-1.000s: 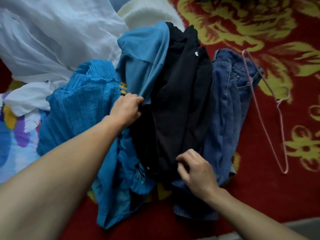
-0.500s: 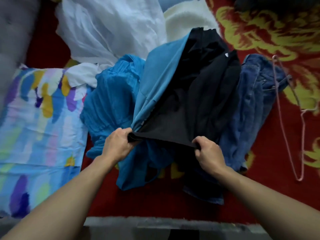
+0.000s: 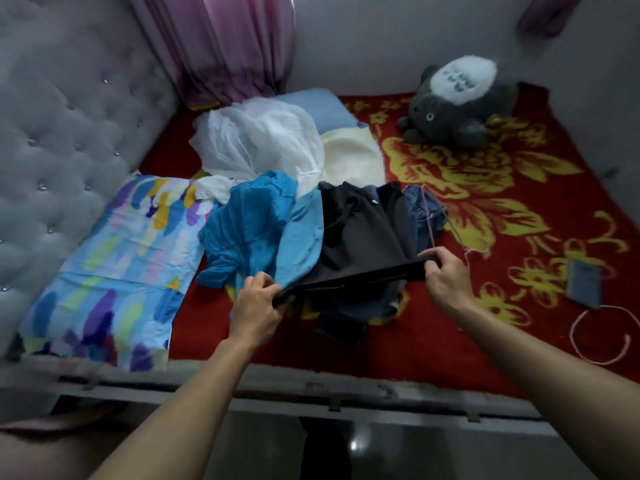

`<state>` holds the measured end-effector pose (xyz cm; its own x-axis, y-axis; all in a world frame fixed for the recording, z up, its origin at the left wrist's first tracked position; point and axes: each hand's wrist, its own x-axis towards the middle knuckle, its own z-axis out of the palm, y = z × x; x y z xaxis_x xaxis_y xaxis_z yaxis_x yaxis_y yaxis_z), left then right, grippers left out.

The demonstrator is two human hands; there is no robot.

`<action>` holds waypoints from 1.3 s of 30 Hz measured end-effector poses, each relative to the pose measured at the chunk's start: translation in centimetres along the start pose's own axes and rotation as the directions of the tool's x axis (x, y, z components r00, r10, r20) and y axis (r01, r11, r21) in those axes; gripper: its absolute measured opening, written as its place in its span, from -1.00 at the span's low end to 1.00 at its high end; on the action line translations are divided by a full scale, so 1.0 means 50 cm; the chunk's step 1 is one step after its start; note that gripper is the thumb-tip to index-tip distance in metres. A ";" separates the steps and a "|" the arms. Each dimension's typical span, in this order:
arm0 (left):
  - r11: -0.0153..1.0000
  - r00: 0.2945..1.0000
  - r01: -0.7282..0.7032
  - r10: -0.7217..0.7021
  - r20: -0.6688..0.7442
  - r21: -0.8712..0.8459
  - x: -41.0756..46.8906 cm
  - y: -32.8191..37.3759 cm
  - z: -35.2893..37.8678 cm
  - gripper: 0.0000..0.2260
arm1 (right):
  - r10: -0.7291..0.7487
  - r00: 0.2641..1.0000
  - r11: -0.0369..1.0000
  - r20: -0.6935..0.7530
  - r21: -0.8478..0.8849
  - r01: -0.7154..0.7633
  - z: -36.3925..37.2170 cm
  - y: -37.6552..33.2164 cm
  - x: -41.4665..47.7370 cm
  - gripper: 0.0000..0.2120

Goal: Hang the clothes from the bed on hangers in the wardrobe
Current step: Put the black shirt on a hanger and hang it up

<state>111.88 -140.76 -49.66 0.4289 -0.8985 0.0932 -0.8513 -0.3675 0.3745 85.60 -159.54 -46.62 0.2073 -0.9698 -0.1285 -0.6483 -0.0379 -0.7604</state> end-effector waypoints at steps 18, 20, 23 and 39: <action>0.765 0.925 -0.275 0.045 -0.378 -0.583 -0.126 0.181 -0.675 -0.90 | -0.517 0.839 0.853 -0.167 -0.023 0.521 -0.460 -0.495 -0.294 -0.44; 0.784 0.934 -0.256 0.050 -0.353 -0.566 -0.146 0.178 -0.680 -0.88 | -0.510 0.854 0.860 -0.100 -0.078 0.504 -0.467 -0.493 -0.322 -0.34; 0.812 0.972 -0.176 0.054 -0.228 -0.556 -0.161 0.167 -0.657 -0.80 | -0.367 0.920 0.922 0.140 -0.079 0.380 -0.466 -0.460 -0.342 -0.17; 0.950 0.961 0.098 -0.012 0.276 -0.297 0.169 0.065 -0.280 -0.87 | 0.065 0.870 0.994 0.489 -0.111 -0.012 -0.214 -0.140 0.051 -0.83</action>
<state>116.96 -146.19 -34.75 0.3393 -0.9252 -0.1698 -0.6768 -0.3655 0.6390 82.82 -164.31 -34.82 0.4965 -0.7286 -0.4719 -0.7277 -0.0530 -0.6838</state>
